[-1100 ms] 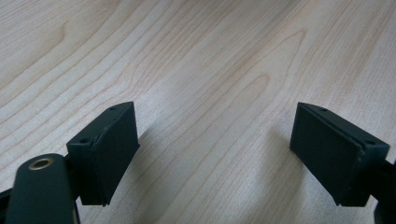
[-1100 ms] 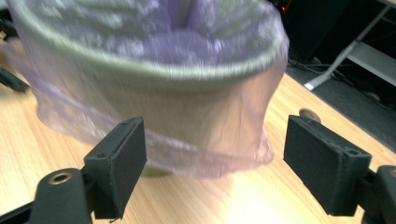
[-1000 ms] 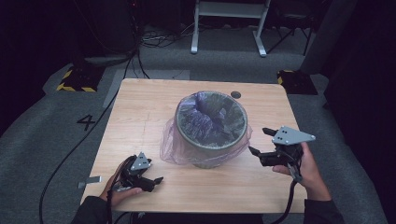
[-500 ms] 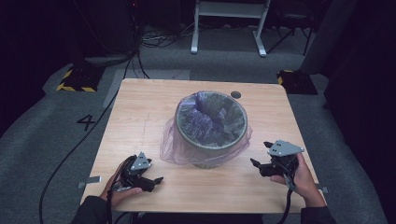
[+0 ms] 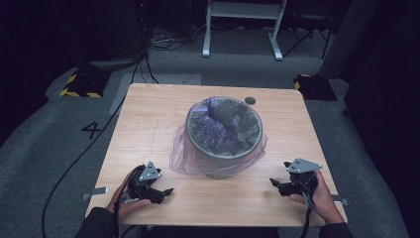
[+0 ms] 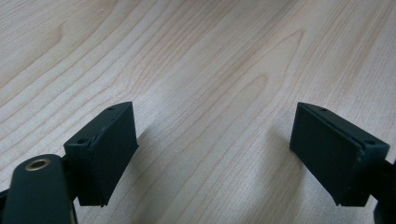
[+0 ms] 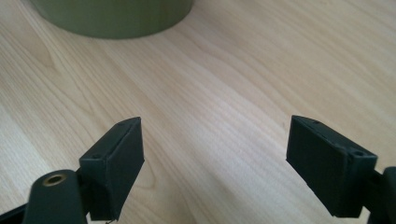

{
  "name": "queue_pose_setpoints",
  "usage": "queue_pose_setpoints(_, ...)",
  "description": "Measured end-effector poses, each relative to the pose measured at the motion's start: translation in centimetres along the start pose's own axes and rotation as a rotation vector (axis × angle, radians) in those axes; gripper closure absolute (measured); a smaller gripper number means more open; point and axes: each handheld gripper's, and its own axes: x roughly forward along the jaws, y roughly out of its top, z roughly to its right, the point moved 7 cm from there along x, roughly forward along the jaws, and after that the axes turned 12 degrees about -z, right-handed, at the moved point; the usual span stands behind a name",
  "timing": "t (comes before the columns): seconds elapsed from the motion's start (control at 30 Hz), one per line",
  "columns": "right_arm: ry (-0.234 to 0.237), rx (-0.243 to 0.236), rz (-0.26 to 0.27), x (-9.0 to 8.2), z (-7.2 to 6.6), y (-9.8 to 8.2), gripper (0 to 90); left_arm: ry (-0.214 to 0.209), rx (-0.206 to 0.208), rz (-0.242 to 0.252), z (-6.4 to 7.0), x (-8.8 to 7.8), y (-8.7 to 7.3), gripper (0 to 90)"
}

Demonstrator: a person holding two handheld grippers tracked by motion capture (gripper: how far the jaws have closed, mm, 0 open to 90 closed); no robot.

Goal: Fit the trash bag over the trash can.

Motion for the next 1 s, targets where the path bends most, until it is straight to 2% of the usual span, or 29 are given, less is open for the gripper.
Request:
queue_pose_setpoints(0.23, 0.016, 0.035, -0.022, 0.9, -0.1, -2.0, 19.2, -0.001, 0.001, -0.001, 0.0, 0.0, 0.0, 14.4)
queue_pose_setpoints(0.5, 0.035, 0.122, -0.018, 1.2, 0.5, -4.2, 18.3, -0.002, 0.005, -0.002, 0.0, 0.0, 0.0, 14.4)
queue_pose_setpoints(0.67, 0.068, 0.187, 0.018, 1.1, 0.8, -5.3, 17.4, -0.003, 0.007, -0.004, 0.0, 0.0, 0.1, 14.3)
queue_pose_setpoints(0.7, 0.062, 0.195, 0.024, 1.1, 1.0, -5.4, 17.3, -0.003, 0.008, -0.003, 0.0, 0.0, 0.1, 14.3)
queue_pose_setpoints(1.0, 0.055, 0.201, 0.02, 1.1, 1.1, -5.5, 15.4, -0.002, 0.007, -0.001, 0.0, 0.0, 0.1, 14.4)
